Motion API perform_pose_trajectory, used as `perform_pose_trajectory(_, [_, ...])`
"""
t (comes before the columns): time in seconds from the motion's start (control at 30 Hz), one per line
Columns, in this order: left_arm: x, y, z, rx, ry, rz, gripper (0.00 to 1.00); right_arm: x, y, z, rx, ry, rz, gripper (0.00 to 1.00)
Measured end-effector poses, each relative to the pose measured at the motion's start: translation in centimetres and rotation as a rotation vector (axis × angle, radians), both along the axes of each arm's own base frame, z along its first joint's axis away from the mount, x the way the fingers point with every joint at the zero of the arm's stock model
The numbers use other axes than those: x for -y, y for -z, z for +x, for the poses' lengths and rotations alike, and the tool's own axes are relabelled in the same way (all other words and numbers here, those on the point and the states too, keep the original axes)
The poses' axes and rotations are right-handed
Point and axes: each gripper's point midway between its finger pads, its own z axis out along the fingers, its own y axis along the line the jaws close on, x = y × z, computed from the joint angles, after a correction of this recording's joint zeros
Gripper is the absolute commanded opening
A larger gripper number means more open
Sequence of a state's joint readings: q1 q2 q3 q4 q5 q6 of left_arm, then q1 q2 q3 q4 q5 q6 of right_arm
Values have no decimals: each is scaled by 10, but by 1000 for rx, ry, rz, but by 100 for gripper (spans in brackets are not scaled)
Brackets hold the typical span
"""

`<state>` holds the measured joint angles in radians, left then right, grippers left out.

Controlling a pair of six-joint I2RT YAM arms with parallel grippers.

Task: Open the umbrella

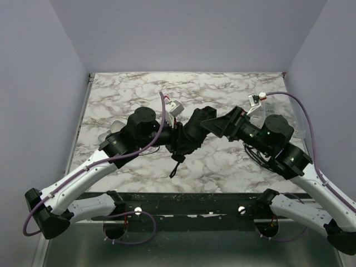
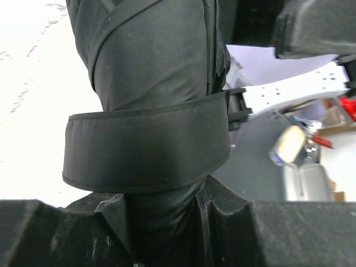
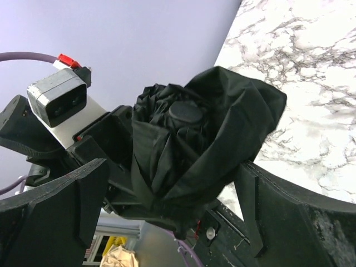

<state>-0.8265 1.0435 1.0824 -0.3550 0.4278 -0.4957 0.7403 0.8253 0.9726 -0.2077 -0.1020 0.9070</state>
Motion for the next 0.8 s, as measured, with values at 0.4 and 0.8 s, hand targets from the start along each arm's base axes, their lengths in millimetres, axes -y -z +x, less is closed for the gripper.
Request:
perform_pose_trajectory(0.4, [16, -46, -34, -181, 167, -211, 0, -15, -24, 5, 47, -46, 28, 56])
perform_pose_trajectory(0.8, [23, -68, -41, -319, 324, -348, 64, -7, -40, -2, 126, -50, 80, 1])
